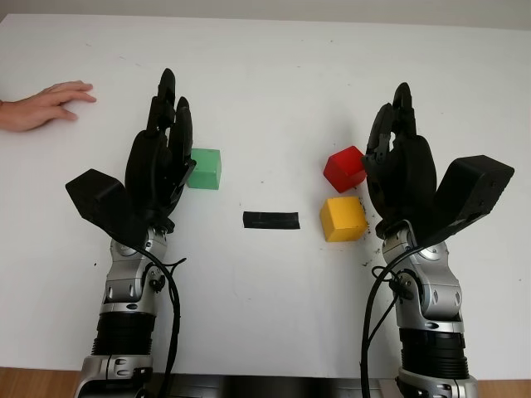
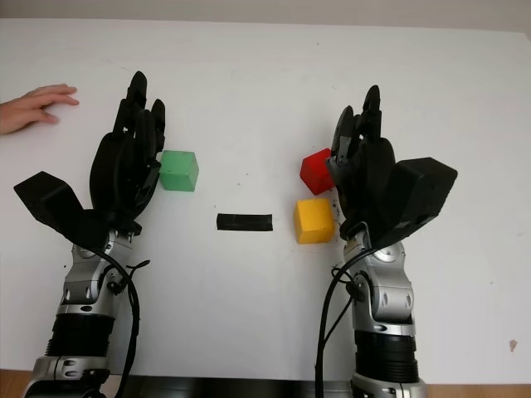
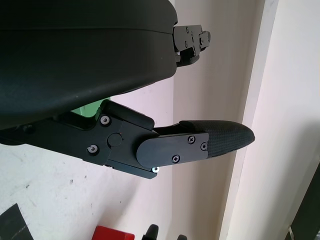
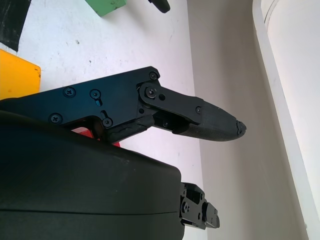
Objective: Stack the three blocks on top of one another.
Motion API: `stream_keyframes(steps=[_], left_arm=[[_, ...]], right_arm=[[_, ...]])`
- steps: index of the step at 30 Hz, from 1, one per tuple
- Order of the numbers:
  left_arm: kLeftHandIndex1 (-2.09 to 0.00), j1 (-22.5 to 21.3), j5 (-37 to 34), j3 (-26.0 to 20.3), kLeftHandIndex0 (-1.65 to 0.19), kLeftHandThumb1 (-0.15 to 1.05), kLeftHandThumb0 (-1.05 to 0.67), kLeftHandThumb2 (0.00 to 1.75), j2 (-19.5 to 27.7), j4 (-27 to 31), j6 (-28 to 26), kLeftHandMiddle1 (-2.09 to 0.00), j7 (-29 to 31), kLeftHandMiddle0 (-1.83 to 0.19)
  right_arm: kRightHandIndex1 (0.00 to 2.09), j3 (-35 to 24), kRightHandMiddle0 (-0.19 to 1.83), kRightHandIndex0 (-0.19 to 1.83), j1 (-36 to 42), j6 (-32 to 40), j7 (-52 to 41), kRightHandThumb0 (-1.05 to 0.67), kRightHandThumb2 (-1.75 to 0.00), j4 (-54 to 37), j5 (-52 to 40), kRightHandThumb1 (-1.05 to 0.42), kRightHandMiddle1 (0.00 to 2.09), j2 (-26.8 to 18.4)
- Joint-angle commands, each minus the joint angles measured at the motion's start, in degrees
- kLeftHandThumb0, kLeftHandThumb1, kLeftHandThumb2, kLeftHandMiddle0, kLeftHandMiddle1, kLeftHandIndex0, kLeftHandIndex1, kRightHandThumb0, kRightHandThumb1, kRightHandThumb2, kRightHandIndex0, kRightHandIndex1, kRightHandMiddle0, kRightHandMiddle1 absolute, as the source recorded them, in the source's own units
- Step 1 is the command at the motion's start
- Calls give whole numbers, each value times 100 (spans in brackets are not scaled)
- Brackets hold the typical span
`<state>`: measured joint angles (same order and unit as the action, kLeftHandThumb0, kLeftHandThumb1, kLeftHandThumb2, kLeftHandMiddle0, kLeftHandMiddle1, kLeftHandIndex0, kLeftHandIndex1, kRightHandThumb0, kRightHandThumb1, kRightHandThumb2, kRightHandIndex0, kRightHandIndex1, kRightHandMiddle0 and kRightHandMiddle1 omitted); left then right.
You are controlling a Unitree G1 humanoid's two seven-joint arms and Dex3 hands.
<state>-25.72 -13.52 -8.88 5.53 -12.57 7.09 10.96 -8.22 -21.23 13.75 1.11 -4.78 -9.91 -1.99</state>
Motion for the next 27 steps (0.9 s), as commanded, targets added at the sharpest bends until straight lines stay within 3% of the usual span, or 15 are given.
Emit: stream_keyframes(steps=[1, 14, 17, 19, 20, 24, 27], left_arm=[[-6, -51, 26, -7, 9, 105, -76, 51, 4, -8, 77, -6, -10, 9], [-5, -54, 126, 10, 9, 105, -77, 51, 38, -55, 169, -6, -34, 10], [-6, -145, 279, 3, 8, 105, -76, 52, 169, -91, 226, -6, -61, 9], [-6, -210, 331, -8, 8, 105, -76, 53, 274, -84, 175, -5, -48, 9], [-6, -231, 337, -12, 8, 105, -76, 54, 300, -80, 154, -5, -48, 9], [-5, -366, 261, -102, 9, 105, -75, 53, 468, -158, 17, -5, -1, 10], [-5, -377, 261, -123, 10, 105, -76, 53, 503, -167, 9, -5, 11, 11]], right_arm=[[0, -22, -19, -19, -40, -91, -24, -62, -69, -8, -15, -105, 0, -30], [0, -79, -19, -19, -177, -174, -103, -62, -64, 26, 36, -105, 0, -201], [2, -132, -13, -16, -478, -164, -193, -63, -23, -8, 331, -104, 4, -709], [5, -190, -8, -12, -729, -255, -328, -62, -10, 162, 511, -98, 7, -1101], [5, -216, -7, -11, -812, -286, -390, -59, -8, 231, 544, -96, 7, -1219], [8, -195, -2, -7, -1437, -347, -1401, -48, -3, 989, 695, -89, 9, -2391], [9, 66, 3, -3, -1895, -1093, -2195, -45, -2, 1810, 1013, -82, 13, -3114]])
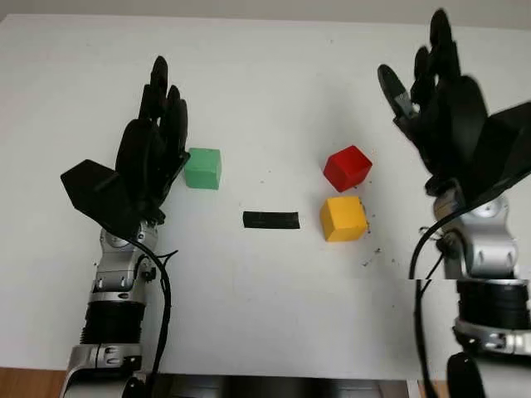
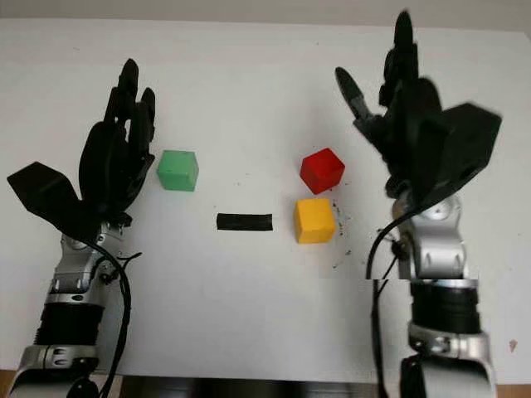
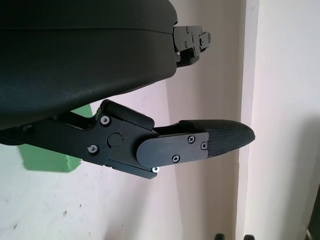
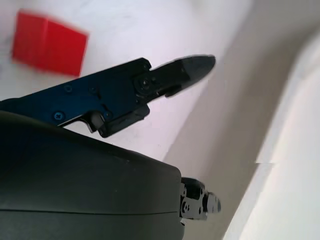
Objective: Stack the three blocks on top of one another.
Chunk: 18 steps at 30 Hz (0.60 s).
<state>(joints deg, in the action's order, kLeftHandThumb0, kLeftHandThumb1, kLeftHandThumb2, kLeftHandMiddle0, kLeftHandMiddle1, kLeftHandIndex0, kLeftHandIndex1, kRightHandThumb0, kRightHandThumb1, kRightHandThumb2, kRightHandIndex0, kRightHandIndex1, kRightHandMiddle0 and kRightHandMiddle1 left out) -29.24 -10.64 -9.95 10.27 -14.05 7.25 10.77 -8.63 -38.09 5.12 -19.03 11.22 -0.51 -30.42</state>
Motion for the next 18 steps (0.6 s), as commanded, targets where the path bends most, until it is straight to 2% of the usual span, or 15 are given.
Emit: stream_keyframes(steps=[1, 5, 8, 12, 18], left_arm=[[-5, -27, -22, -18, 10, 105, -75, 53, 32, -31, 13, -5, 31, 11], [-5, -24, -7, -6, 10, 105, -76, 53, 22, -49, 48, -5, 19, 12], [-5, -31, -18, -3, 10, 105, -76, 54, 6, -59, 43, -5, 17, 12], [-5, 3, -21, 4, 10, 105, -76, 53, -14, -11, 50, -5, 12, 12], [-5, 24, -15, 3, 10, 105, -76, 53, -58, -30, 79, -5, -7, 12]], right_arm=[[10, 212, 4, -2, -392, -515, -436, -44, -2, 532, 168, -81, 14, -440], [11, 725, 8, 2, -895, -1216, -891, -47, -3, 1268, 853, -78, 18, -951], [15, 1168, 13, 10, -1148, -1371, -1012, -50, -4, 1402, 1575, -77, 22, -1258], [15, 1524, 18, 14, -1348, -1244, -1323, -47, -5, 1401, 2109, -76, 20, -1481], [12, 1958, 26, 17, -1678, -1801, -1780, -49, -6, 1882, 2524, -77, 14, -1673]])
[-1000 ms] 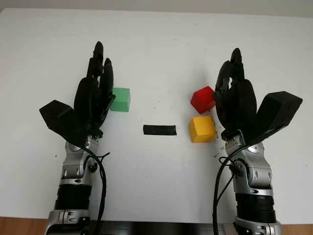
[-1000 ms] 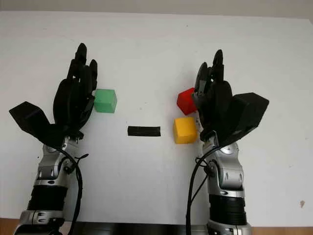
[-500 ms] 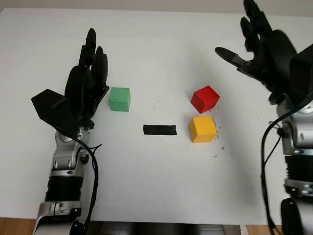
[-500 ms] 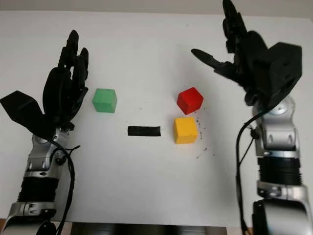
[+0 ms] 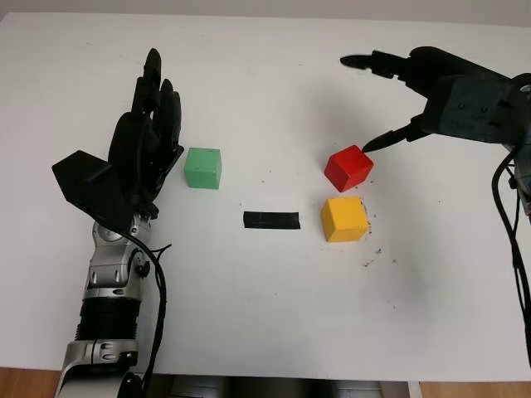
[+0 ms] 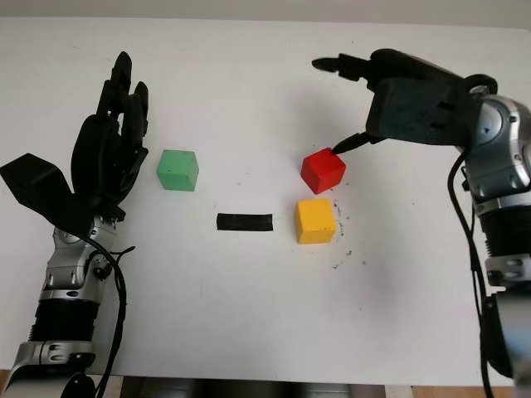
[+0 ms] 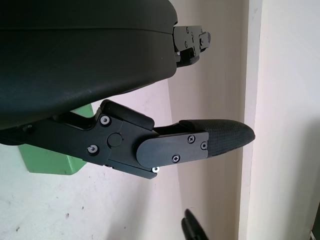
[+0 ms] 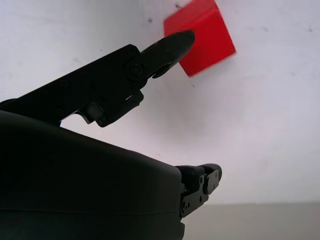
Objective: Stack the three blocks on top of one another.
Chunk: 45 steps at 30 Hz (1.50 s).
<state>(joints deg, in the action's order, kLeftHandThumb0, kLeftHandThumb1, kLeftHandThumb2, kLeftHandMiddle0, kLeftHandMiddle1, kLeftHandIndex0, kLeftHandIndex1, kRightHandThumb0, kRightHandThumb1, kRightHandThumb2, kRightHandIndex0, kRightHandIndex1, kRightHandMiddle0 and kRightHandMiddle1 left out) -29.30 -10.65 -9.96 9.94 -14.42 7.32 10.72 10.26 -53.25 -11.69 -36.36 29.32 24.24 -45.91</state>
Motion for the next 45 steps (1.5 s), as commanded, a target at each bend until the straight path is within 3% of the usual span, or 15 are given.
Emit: stream_keyframes(steps=[1, 21, 26, 38, 45], left_arm=[[-5, 33, -25, 3, 10, 105, -76, 54, -36, -8, 94, -5, 11, 12], [-5, 61, -18, 13, 11, 105, -76, 55, -63, -71, 115, -5, 34, 12], [-5, 89, -32, 3, 11, 105, -76, 54, -79, -30, 113, -5, 18, 12], [-6, 58, -48, 8, 10, 105, -75, 54, -89, -14, 99, -6, 5, 12], [-6, 45, -28, 7, 10, 105, -75, 54, -63, 6, 87, -6, -13, 11]], right_arm=[[11, 144, 26, 16, -197, -169, -94, -50, -6, 111, 132, -78, 13, -129], [7, 261, 26, 15, 15, -96, -321, -49, -6, -59, 164, -81, 7, 115], [11, 197, 34, 24, 252, -348, 91, -42, -5, -62, 73, -80, 10, 175], [10, 357, 47, 31, 761, -1217, 927, -46, -5, -241, 786, -82, 12, -67], [9, 382, 47, 31, 993, -1416, 857, -46, -6, -319, 922, -83, 10, -240]])
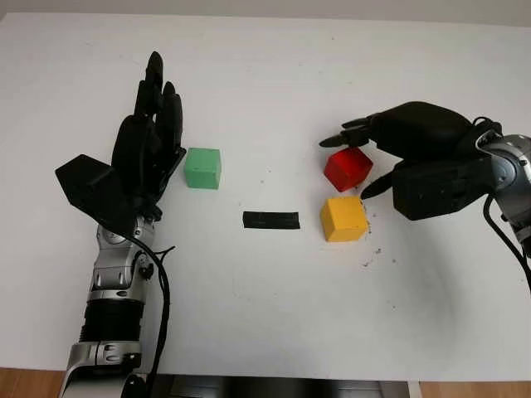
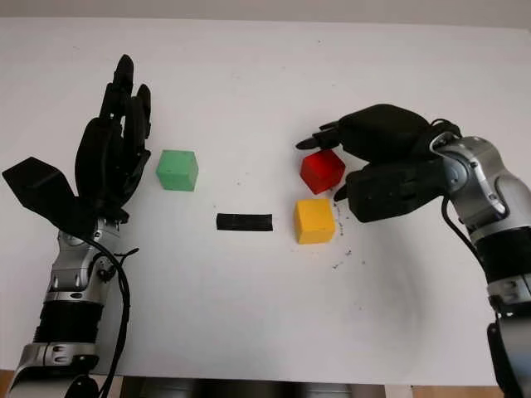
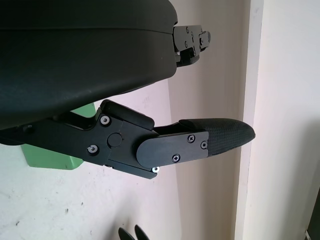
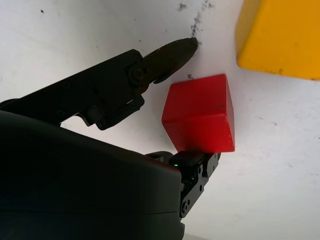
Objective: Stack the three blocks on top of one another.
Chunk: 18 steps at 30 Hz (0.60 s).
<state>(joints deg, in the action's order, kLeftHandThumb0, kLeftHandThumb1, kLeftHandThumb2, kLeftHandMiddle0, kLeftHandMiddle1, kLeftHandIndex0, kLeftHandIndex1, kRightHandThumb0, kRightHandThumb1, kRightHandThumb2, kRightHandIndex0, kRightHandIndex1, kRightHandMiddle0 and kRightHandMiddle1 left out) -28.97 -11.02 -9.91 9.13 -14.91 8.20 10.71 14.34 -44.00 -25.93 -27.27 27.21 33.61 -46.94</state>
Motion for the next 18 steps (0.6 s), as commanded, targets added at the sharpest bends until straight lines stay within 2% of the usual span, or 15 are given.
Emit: stream_keyframes(steps=[1, 3, 7, 8, 9, 10, 12, 18], left_arm=[[-6, 9, 12, 4, 10, 105, -75, 54, 21, 53, 0, -6, -9, 11], [-5, 9, -7, 6, 11, 105, -74, 55, 19, 51, -23, -5, 7, 12], [-5, 23, 9, 16, 11, 105, -75, 54, 12, 58, -56, -5, -3, 12], [-5, 20, 13, 18, 11, 105, -75, 54, 20, 44, -35, -5, 13, 12], [-5, 22, 10, 15, 11, 105, -75, 54, 30, 39, -28, -5, 26, 12], [-5, 22, 5, 11, 11, 105, -76, 54, 35, 36, -25, -5, 35, 12], [-5, 27, -1, 0, 11, 105, -76, 54, 36, 40, -29, -6, 31, 12], [-5, 14, 2, 9, 11, 105, -75, 54, 22, 6, 3, -5, 42, 12]], right_arm=[[8, -45, 46, 30, 98, 58, -75, -46, -6, -162, -14, -83, 10, -152], [8, -78, 46, 31, 157, 32, 77, -45, -6, -197, 26, -84, 10, -154], [12, -66, 65, 42, 220, -328, 871, -37, -6, 14, 239, -85, 22, -114], [12, -55, 66, 45, 219, -416, 1044, -34, -6, 88, 286, -85, 33, -110], [11, -41, 58, 50, 209, -491, 1244, -32, -6, 170, 358, -88, 74, -104], [11, -27, 53, 52, 196, -549, 1392, -30, -6, 237, 411, -90, 100, -101], [11, 10, 50, 56, 146, -666, 1696, -29, -5, 401, 545, -91, 124, -95], [10, 61, 48, 56, 58, -771, 2187, -30, -5, 599, 837, -91, 129, -113]])
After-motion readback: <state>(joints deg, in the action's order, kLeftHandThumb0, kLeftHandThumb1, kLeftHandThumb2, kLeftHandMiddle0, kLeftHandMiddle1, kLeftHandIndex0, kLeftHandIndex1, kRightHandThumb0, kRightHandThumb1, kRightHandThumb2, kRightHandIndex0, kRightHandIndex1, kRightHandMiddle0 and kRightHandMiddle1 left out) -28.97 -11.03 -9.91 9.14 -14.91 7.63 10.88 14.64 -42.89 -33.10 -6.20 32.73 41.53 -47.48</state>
